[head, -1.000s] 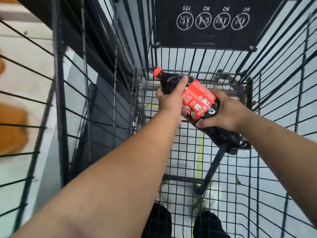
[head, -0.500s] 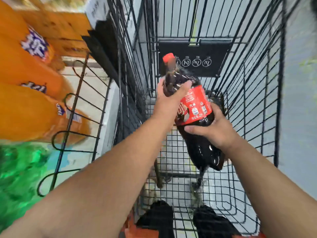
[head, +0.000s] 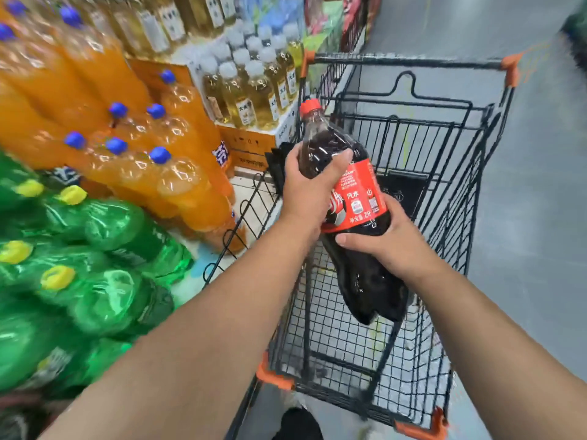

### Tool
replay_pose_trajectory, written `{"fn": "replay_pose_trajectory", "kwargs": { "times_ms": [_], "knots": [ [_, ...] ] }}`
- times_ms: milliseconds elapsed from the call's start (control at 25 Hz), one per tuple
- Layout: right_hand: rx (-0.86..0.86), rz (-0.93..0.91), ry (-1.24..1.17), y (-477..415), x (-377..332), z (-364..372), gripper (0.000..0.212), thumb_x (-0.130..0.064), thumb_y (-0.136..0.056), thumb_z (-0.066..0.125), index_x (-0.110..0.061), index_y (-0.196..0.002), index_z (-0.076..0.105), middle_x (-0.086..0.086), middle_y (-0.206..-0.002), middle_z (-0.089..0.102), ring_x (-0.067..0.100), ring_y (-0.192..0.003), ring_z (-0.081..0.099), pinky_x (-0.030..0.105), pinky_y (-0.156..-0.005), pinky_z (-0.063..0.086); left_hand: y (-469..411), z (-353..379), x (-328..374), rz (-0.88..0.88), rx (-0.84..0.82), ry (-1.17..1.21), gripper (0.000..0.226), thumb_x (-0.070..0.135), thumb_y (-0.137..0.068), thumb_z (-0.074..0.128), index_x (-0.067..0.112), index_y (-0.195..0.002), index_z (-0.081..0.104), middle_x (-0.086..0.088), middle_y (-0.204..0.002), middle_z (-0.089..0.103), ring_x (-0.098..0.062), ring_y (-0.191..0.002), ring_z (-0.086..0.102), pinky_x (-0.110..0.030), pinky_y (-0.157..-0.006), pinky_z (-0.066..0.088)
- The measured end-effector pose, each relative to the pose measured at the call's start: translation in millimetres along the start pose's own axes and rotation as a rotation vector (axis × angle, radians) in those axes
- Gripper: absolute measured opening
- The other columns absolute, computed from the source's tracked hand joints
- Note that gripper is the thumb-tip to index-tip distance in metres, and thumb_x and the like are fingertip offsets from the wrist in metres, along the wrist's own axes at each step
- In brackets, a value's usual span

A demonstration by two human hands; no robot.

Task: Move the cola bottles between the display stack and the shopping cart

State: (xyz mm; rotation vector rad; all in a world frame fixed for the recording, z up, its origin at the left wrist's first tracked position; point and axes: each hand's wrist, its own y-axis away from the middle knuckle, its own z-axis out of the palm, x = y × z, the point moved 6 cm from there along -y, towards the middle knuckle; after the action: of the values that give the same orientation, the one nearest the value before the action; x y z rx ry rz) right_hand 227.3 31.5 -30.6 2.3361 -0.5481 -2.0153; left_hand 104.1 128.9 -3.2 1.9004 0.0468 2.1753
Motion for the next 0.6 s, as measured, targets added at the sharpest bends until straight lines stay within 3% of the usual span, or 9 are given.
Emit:
{"fn": "replay_pose_trajectory", "kwargs": {
  "times_ms": [120,280,440,600],
  "knots": [
    [-0.068,-0.063,-0.011,25.6,-30.5,8.5,0.095,-0.027,-0.056,0.094,-0.036,-0.135,0.042,-0.016,-0.108,0.066,0.0,-0.095,0.064,0.023,-0.087,0.05,38.2,-15.0,36.5,0.058,0.071,0.009,0.06,0.033,-0.081,0.086,0.04,-0.122,0.043,0.002,-0.112,0.069,-0.021,-0.1,0.073,-0.047,-0.092,0.06],
    [-0.191,-0.153,0.006,67.6,-71.2,37.7,0.104,-0.048,-0.039,0.095,-0.045,-0.129,0.044,-0.018,-0.109,0.068,0.005,-0.101,0.066,0.035,-0.095,0.052,102.0,-52.0,88.0,0.195,0.206,0.051,0.05,0.026,-0.082,0.086,0.04,-0.111,0.048,0.002,-0.108,0.071,-0.018,-0.093,0.073,-0.04,-0.085,0.062],
    [-0.315,-0.235,0.004,112.8,-104.1,82.0,0.104,-0.046,-0.039,0.095,-0.04,-0.13,0.045,-0.015,-0.112,0.068,0.007,-0.103,0.066,0.039,-0.099,0.051,165.2,-100.4,127.8,0.29,0.33,0.078,0.077,0.042,-0.058,0.092,0.038,-0.122,0.05,-0.002,-0.116,0.073,-0.025,-0.102,0.074,-0.05,-0.092,0.059],
    [-0.422,-0.32,-0.015,163.1,-138.4,131.8,0.091,-0.032,-0.052,0.095,-0.034,-0.129,0.046,-0.011,-0.115,0.067,0.003,-0.1,0.065,0.031,-0.095,0.052,227.5,-151.4,161.2,0.36,0.438,0.059,0.096,0.04,-0.061,0.091,0.025,-0.143,0.044,-0.004,-0.122,0.07,-0.026,-0.106,0.073,-0.053,-0.096,0.058]
  ]
}}
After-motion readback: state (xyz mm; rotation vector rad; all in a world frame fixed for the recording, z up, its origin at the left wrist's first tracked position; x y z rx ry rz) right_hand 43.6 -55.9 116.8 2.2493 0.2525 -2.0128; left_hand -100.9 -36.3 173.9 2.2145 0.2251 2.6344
